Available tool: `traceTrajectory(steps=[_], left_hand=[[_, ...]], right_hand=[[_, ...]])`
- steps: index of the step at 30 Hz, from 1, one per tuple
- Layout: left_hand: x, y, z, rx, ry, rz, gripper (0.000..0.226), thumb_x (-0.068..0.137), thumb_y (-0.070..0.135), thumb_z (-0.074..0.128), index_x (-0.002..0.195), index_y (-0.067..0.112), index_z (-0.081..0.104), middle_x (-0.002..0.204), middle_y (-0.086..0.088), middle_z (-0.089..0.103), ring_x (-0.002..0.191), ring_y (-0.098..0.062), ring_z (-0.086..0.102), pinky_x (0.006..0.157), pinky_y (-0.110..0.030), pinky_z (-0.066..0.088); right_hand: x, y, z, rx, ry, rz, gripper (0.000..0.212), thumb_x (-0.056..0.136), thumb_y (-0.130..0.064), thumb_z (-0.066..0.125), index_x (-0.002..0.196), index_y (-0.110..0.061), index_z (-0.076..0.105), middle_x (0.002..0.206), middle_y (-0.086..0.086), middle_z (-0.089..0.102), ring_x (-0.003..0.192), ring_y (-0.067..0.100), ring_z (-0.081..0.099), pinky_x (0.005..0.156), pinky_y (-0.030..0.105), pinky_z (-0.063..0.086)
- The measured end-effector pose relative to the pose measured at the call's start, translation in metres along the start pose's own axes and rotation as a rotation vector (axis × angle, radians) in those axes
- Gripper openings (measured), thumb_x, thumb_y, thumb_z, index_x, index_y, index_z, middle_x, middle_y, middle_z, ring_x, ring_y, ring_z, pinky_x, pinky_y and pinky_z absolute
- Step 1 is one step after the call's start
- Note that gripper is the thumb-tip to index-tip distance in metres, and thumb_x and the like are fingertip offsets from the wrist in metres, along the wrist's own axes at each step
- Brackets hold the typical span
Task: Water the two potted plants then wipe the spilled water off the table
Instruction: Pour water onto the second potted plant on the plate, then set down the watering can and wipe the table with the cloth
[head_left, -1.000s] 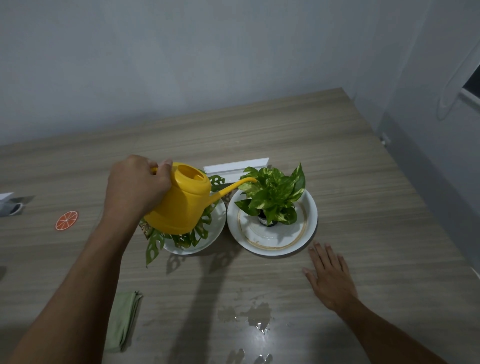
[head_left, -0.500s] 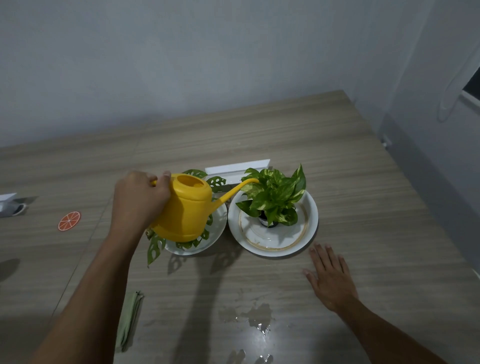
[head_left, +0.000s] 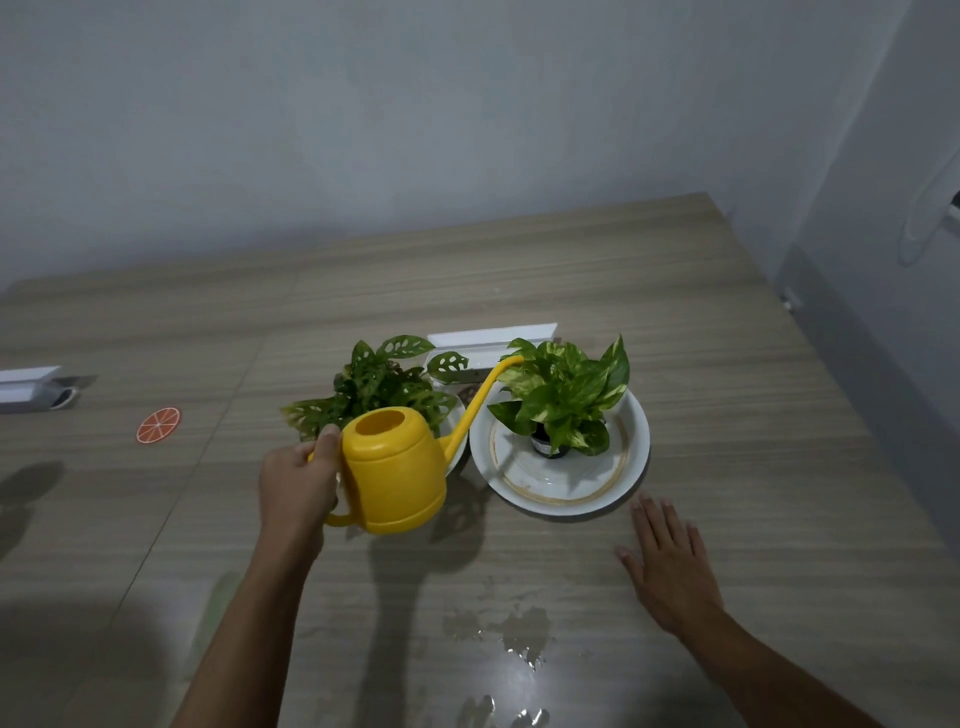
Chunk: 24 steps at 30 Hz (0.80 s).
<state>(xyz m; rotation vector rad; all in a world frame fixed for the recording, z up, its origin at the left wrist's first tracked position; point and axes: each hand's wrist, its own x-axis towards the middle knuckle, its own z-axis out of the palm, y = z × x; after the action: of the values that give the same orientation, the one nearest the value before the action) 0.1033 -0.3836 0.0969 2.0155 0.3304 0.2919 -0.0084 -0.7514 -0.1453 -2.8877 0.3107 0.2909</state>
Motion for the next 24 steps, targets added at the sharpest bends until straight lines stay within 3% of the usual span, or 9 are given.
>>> traceTrajectory(steps=[3, 6, 11, 17, 22, 24], left_hand=[[-0.006, -0.013, -0.005, -0.08, 0.043, -0.034, 0.052, 0.095, 0.031, 0.06, 0.052, 0.004, 0.048, 0.048, -0.007, 0.035, 0.05, -0.022, 0.038, 0.047, -0.031, 0.036], [-0.013, -0.023, -0.018, -0.144, 0.076, -0.023, 0.053, 0.092, 0.032, 0.06, 0.068, -0.015, 0.054, 0.054, -0.011, 0.038, 0.052, -0.023, 0.038, 0.051, -0.036, 0.038], [-0.025, -0.035, -0.055, -0.16, 0.193, 0.02, 0.052, 0.094, 0.027, 0.059, 0.063, -0.013, 0.049, 0.053, -0.012, 0.042, 0.054, -0.025, 0.042, 0.055, -0.041, 0.039], [-0.033, -0.052, -0.11, -0.189, 0.348, -0.031, 0.041, 0.097, 0.019, 0.056, 0.06, 0.003, 0.05, 0.062, -0.015, 0.043, 0.061, -0.027, 0.042, 0.057, -0.038, 0.04], [-0.028, -0.09, -0.162, -0.197, 0.419, -0.076, 0.041, 0.099, 0.022, 0.055, 0.063, 0.004, 0.048, 0.062, -0.013, 0.039, 0.058, -0.025, 0.038, 0.056, -0.035, 0.039], [-0.02, -0.114, -0.183, -0.18, 0.437, -0.107, 0.042, 0.098, 0.027, 0.054, 0.064, 0.002, 0.049, 0.063, -0.014, 0.04, 0.058, -0.024, 0.038, 0.057, -0.035, 0.038]], right_hand=[[-0.006, -0.004, 0.001, -0.003, 0.001, -0.002, 0.069, 0.098, -0.057, 0.014, 0.154, -0.02, -0.003, 0.162, -0.002, -0.012, 0.147, 0.016, -0.017, 0.121, 0.044, -0.001], [-0.014, -0.013, 0.001, 0.017, 0.018, -0.017, 0.068, 0.099, -0.054, 0.023, 0.155, -0.016, 0.009, 0.165, 0.003, 0.001, 0.151, 0.02, -0.004, 0.121, 0.045, 0.004], [-0.03, -0.048, -0.003, 0.132, 0.195, -0.083, 0.057, 0.094, -0.035, 0.057, 0.14, -0.002, 0.046, 0.15, 0.018, 0.042, 0.141, 0.033, 0.036, 0.114, 0.055, 0.029], [-0.046, -0.121, -0.01, 0.144, 0.229, -0.253, 0.056, 0.093, -0.044, 0.04, 0.131, -0.006, 0.057, 0.139, 0.016, 0.055, 0.131, 0.032, 0.049, 0.108, 0.05, 0.038], [-0.054, -0.2, -0.011, 0.174, 0.211, -0.393, 0.049, 0.091, -0.042, 0.053, 0.128, -0.01, 0.059, 0.135, 0.011, 0.059, 0.126, 0.028, 0.053, 0.106, 0.037, 0.028], [-0.057, -0.233, -0.006, 0.163, 0.196, -0.437, 0.049, 0.092, -0.041, 0.056, 0.129, -0.009, 0.058, 0.136, 0.012, 0.058, 0.127, 0.029, 0.053, 0.108, 0.039, 0.031]])
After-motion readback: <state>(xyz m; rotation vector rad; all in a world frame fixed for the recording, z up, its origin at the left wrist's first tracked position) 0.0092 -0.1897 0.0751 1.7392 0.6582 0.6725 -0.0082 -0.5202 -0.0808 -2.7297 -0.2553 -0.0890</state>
